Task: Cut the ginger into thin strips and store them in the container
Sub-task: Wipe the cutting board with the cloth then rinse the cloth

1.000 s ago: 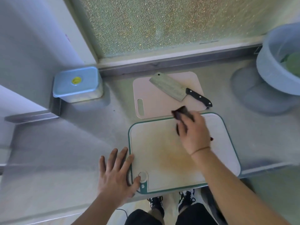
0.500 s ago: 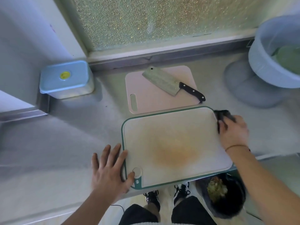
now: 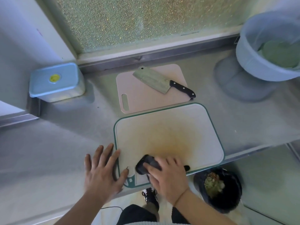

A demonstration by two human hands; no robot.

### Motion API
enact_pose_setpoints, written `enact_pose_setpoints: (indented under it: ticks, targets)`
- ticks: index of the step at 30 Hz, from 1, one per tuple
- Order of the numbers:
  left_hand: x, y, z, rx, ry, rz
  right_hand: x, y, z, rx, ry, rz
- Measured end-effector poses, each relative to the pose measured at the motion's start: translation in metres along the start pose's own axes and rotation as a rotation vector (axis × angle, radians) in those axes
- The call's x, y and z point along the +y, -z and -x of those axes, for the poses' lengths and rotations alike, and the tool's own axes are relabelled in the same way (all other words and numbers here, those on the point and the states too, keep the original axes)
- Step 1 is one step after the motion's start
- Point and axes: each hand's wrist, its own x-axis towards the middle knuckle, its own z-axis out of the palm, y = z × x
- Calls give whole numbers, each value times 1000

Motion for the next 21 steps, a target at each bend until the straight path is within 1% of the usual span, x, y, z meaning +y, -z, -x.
enact_pose_setpoints:
  ticks: [1,2,3,5,7,8,9,11,12,15,17,19,21]
  targets:
    - [0,0,0,-4,3,-4,24,6,9,37,-16,53]
    - [-1,-1,0,-12,3,-7,49,14,19,65,-79,91]
    - [-1,-2,-1,-17,6,-9,76,23,28,86,-180,142]
    - [-1,-2,-1,-20,12,-10,123,43,46,135,-471,220]
    - [0,-2,0,-9,10,6,155,59,58,162,-775,212]
    - [0,-2,-1,-1,5,16,164,66,59,151,-882,170]
    - [1,-2,0,8,0,27,169,73,58,121,-942,113]
    - [0,-3,1,44,-7,63,172,86,43,109,-961,23]
    - [-1,-4,2,66,-10,82,172,93,32,127,-930,13]
    - [-1,-5,-1,145,0,144,173,108,-27,145,-774,-12]
    - [3,-4,-11,228,32,165,180,115,-75,111,-675,-11]
    - [11,-4,-25,289,99,180,187,118,-122,-6,-645,35]
    - [19,-4,-41,325,148,199,190,118,-161,-151,-608,142]
